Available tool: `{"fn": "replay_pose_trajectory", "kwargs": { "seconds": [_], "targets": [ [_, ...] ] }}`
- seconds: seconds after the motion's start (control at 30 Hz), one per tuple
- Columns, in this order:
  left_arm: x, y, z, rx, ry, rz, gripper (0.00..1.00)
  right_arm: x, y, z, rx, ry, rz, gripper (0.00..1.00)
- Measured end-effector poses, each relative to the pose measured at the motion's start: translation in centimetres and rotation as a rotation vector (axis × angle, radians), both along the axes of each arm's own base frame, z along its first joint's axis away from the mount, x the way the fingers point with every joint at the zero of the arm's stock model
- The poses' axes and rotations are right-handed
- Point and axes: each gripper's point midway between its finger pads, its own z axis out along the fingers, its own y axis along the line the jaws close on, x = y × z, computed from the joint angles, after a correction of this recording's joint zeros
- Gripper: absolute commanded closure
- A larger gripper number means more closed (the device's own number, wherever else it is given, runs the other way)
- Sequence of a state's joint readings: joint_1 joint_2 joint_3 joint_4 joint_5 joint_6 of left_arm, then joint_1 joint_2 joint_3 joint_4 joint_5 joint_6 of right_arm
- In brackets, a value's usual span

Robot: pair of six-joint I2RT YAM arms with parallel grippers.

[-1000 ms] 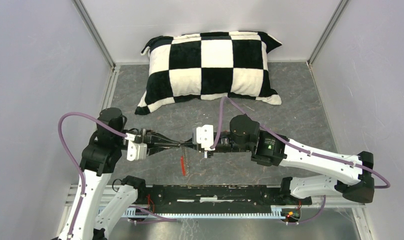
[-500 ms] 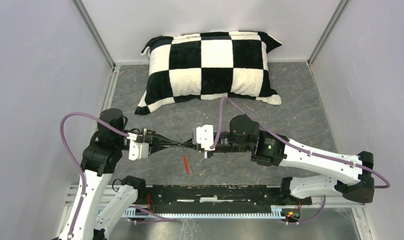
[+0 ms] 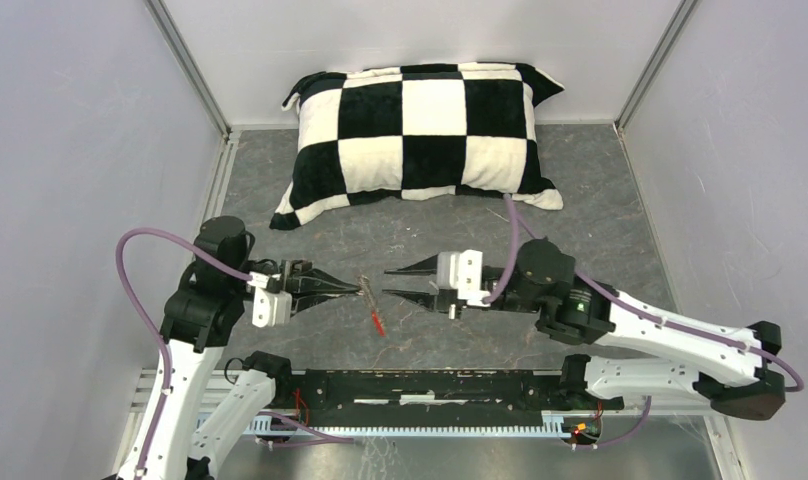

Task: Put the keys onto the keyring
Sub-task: Adjust the keyring.

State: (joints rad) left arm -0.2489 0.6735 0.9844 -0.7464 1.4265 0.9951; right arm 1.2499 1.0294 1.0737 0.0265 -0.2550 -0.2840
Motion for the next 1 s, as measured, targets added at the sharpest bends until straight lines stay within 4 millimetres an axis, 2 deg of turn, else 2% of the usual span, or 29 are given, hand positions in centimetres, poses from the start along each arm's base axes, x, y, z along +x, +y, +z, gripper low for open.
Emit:
{"fn": "replay_pose_trajectory", "kwargs": {
  "seconds": [0.1,0.2,0.37,0.5,0.83,1.0],
  "targets": [
    [-0.3,-0.1,1.0,-0.019,-0.042,-0.025,0.98,0.0,-1.5,0.7,0.048,-0.013,-0.030,0.65],
    [-0.7,-0.1,2.7,-0.049,-0.114,-0.054,0.98,0.1,-2.1,0.3,0.068,-0.017,-0.045,0.65],
    [-1.5,-0.1,5.4,-0.092,-0.238,-0.093,0.98,0.2,-1.9,-1.0,0.070,-0.018,-0.047,0.66],
    [-2.1,0.0,6.6,-0.106,-0.292,-0.101,0.98,0.1,-1.8,-0.7,0.103,-0.030,-0.035,0.66],
    [-2.6,0.1,7.2,-0.115,-0.324,-0.110,0.98,-0.4,-2.2,0.8,0.158,-0.050,-0.019,0.65],
    [-2.7,0.1,7.0,-0.111,-0.290,-0.117,0.98,-0.6,-2.1,0.8,0.158,-0.052,-0.005,0.60]
  ]
}}
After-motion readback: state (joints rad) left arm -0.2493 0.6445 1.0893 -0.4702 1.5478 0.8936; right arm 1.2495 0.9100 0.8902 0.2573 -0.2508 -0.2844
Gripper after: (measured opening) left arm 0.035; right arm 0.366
